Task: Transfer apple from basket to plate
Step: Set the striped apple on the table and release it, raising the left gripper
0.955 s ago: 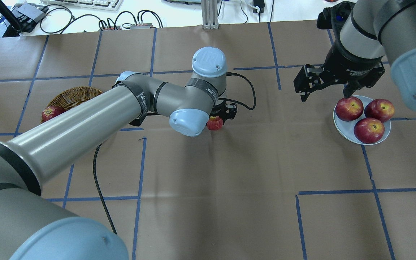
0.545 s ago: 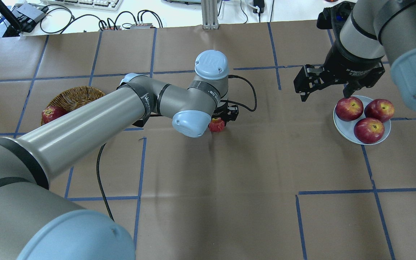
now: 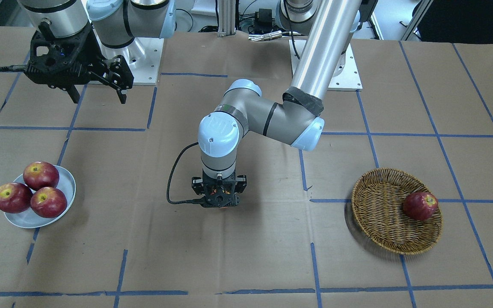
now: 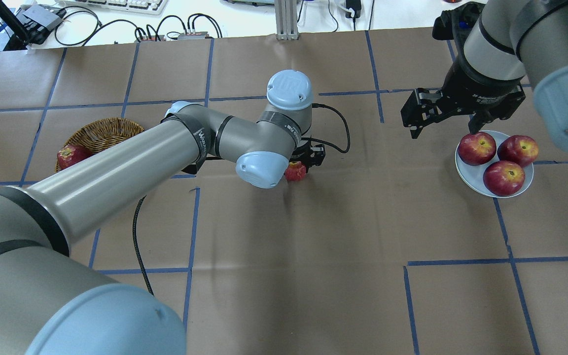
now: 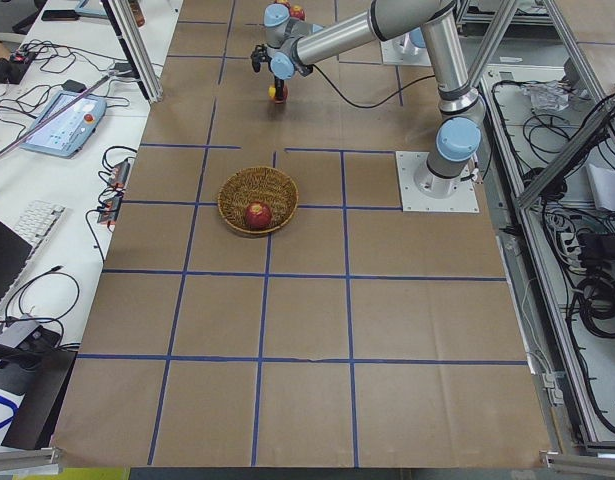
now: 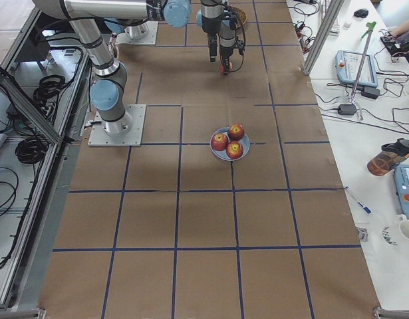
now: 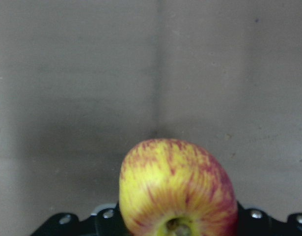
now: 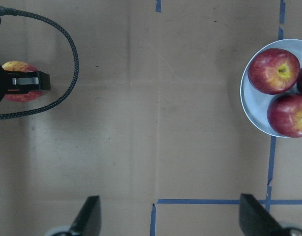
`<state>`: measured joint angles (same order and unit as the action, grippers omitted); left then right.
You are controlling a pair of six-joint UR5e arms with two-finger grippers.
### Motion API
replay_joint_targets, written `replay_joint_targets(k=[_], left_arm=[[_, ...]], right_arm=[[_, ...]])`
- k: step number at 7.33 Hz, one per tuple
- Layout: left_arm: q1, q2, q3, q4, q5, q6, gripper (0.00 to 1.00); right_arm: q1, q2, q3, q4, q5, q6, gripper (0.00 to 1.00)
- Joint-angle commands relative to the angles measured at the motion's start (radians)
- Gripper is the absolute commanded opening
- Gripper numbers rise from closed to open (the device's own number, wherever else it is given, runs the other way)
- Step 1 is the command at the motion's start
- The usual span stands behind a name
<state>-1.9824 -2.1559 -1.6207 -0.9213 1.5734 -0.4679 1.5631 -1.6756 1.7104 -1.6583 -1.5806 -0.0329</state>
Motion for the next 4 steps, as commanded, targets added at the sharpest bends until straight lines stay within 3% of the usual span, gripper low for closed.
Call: replay_joint_targets(k=[1, 4], left_arm=[[0.002, 0.030, 0.007, -0.011, -0.001, 0.001, 0.99], [0.036, 0.170, 0.027, -0.152, -0.006, 0.035, 0.99]], right_arm=[[0.000, 0.001, 0.000, 0.000, 0.001, -0.001, 1.00], [0.000, 0.001, 0.000, 0.002, -0.001, -0.001, 1.00]])
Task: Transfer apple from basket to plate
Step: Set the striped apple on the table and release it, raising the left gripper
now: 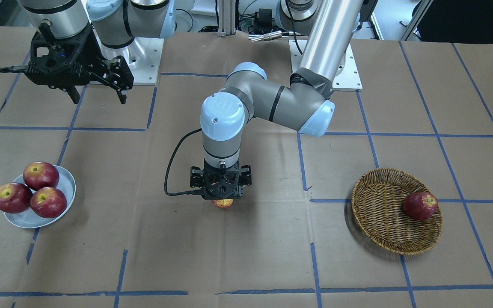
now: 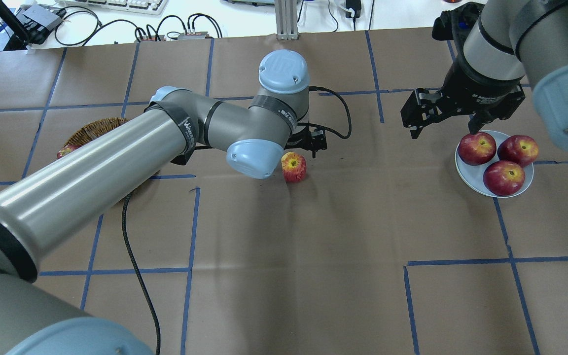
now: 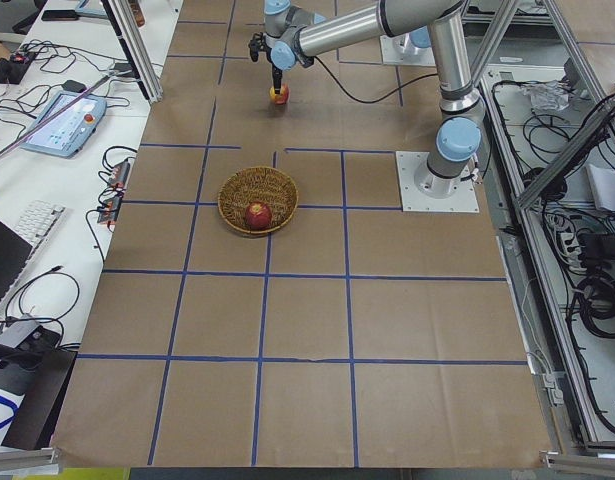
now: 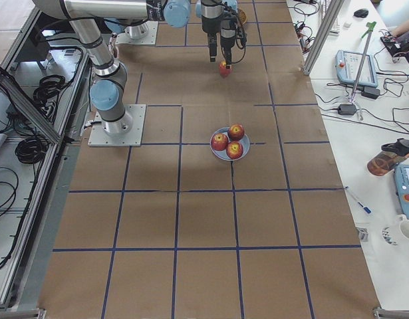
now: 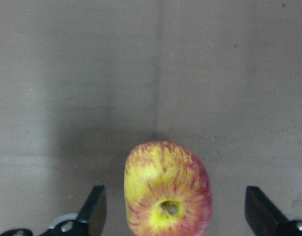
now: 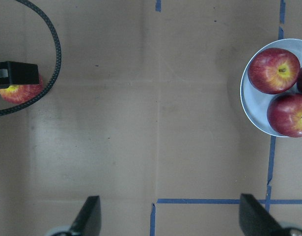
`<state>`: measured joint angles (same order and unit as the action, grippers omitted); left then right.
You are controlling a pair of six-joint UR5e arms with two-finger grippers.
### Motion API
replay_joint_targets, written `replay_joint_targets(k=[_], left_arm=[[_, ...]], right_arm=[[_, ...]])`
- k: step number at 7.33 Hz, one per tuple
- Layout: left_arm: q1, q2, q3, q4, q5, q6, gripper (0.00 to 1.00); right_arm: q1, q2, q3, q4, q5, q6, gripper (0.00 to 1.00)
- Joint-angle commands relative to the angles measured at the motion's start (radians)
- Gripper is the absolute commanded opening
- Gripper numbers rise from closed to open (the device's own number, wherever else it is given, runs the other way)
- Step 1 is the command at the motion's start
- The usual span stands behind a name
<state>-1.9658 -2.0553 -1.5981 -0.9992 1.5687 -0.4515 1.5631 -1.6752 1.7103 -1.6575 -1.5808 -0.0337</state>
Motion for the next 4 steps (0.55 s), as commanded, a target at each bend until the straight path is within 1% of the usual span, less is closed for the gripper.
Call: replay_joint_targets(k=[1, 2, 3, 4], left_arm=[[0.059, 0.157, 0.006, -0.140, -0.006, 0.066, 0.99], [0.085, 0.249, 0.006, -0.229, -0.007, 0.094, 0.99], [0.114, 0.335, 0.003, -0.313, -0.033, 0.153, 0.99], [0.152, 0.407, -0.014, -0.366, -0.035, 0.280, 0.99]], right_arm=[[0.000, 0.000, 0.002, 0.001, -0.001, 0.000, 1.00], [0.000, 0.000, 0.002, 0.001, -0.002, 0.000, 1.00], [0.003, -0.006, 0.003, -0.005, -0.007, 0.005, 1.00], [0.006, 0.005, -0.001, -0.017, -0.013, 0.015, 1.00]])
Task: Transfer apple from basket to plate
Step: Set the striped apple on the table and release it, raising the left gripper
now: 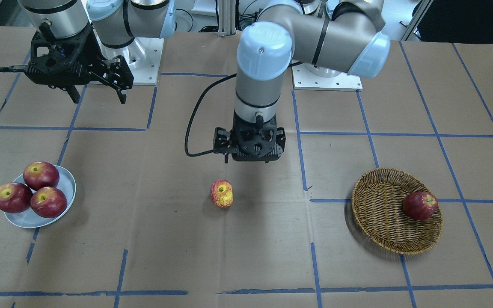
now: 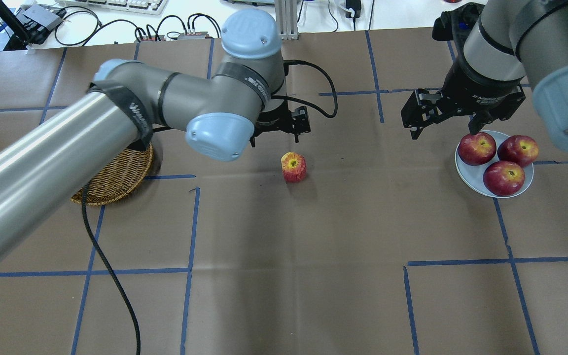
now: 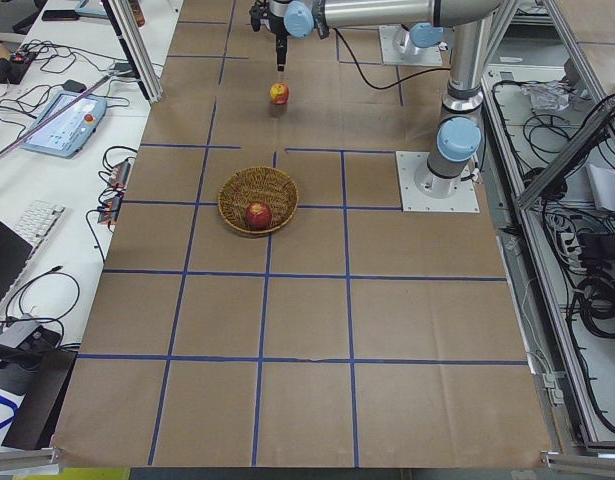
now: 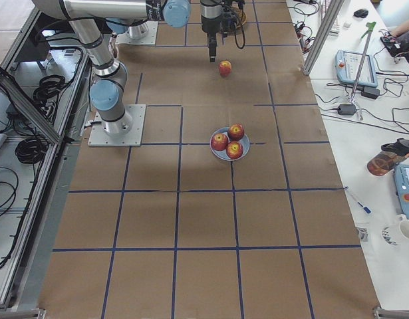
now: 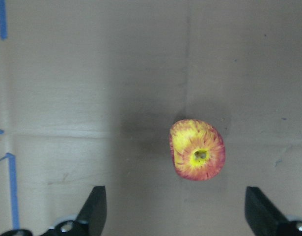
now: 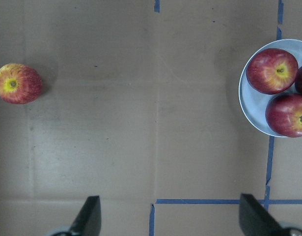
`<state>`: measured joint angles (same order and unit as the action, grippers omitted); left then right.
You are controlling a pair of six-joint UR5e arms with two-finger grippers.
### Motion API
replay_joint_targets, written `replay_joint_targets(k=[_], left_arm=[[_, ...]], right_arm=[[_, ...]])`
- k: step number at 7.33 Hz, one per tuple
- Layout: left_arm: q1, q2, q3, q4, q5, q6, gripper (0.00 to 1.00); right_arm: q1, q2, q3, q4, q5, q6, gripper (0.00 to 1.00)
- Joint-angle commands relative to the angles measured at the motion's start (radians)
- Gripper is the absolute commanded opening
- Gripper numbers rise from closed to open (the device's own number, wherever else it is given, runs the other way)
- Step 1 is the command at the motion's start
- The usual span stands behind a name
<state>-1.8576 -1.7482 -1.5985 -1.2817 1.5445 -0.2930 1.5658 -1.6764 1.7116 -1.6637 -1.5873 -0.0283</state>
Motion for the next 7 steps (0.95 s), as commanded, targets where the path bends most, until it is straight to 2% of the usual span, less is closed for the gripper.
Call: replay_joint_targets(k=[1, 2, 4, 7], left_arm=[[0.084, 0.169, -0.030, -0.132, -0.003, 0.189, 0.99], [0.122, 0.206, -0.031, -0.199, -0.001, 0.225, 0.99], [0.164, 0.248, -0.029, -0.293, 0.000, 0.282, 0.99], [0.201, 0.280, -0.043, -0.311, 0.000, 0.333, 0.99]], right_arm=[[0.008, 0.012, -0.003, -0.013, 0.001, 0.019, 1.00], [0.020, 0.032, -0.007, -0.019, 0.007, 0.089, 1.00], [0.147, 0.119, -0.023, -0.138, 0.004, 0.190, 1.00], [0.327, 0.338, -0.047, -0.367, -0.009, 0.410, 1.00]])
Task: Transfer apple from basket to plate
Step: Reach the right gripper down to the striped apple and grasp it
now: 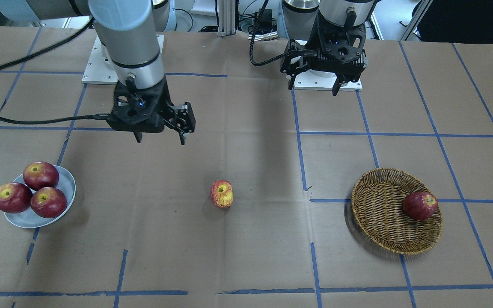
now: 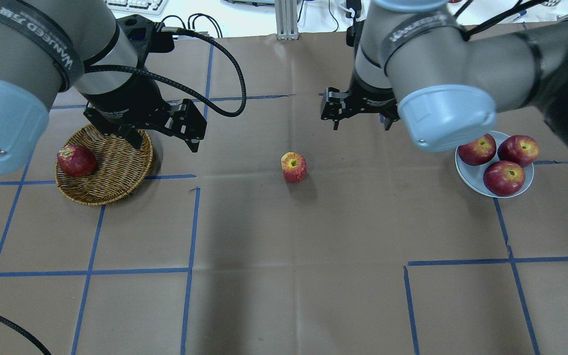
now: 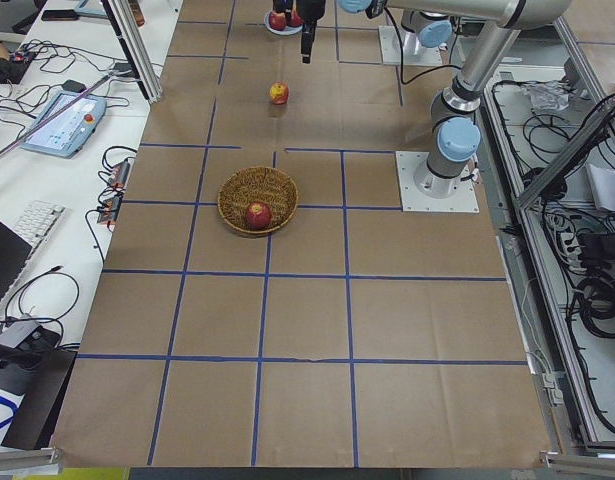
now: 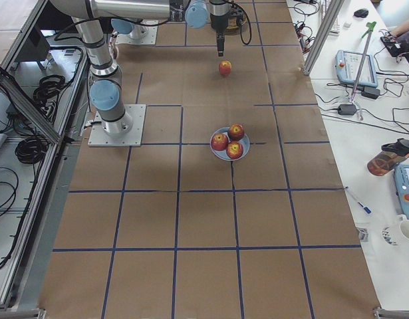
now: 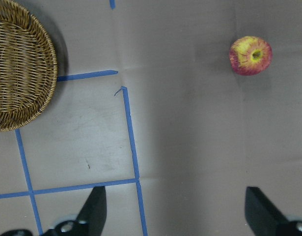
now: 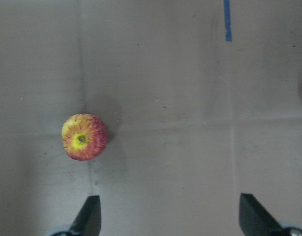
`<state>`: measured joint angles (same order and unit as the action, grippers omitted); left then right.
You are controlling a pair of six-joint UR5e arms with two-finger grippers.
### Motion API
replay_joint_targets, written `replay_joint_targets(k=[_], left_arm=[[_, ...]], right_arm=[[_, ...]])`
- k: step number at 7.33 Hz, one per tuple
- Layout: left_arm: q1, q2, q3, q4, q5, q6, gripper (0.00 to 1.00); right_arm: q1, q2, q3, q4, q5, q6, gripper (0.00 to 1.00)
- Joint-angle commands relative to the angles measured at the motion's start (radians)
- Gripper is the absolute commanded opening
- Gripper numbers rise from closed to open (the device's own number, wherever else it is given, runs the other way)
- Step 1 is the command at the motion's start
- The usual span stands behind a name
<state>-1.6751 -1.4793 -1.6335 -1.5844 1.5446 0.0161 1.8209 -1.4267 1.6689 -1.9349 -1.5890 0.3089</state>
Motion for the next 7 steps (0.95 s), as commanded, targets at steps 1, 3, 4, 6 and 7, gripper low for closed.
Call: replay_joint_targets(k=[1, 3, 4, 6, 7], left_arm=[[0.028, 0.016, -0.009, -0.011, 0.002, 0.071, 0.99], [0.054, 0.016, -0.012, -0.049, 0.003, 0.125, 0.99], [0.077, 0.011, -0.014, -0.051, 0.002, 0.128, 0.99], [0.126, 0.014, -0.017, -0.060, -0.003, 0.177, 0.99], [0.123, 0.017, -0.020, -0.058, -0.001, 0.182, 0.99]], right_arm=[[0.099, 0.145, -0.001, -0.158, -0.008, 0.146, 1.00], [0.132, 0.262, 0.000, -0.284, -0.008, 0.179, 1.00], [0.158, 0.314, 0.003, -0.350, -0.022, 0.185, 1.00], [0.172, 0.385, 0.012, -0.430, -0.051, 0.187, 1.00], [0.170, 0.403, 0.035, -0.447, -0.049, 0.185, 1.00]])
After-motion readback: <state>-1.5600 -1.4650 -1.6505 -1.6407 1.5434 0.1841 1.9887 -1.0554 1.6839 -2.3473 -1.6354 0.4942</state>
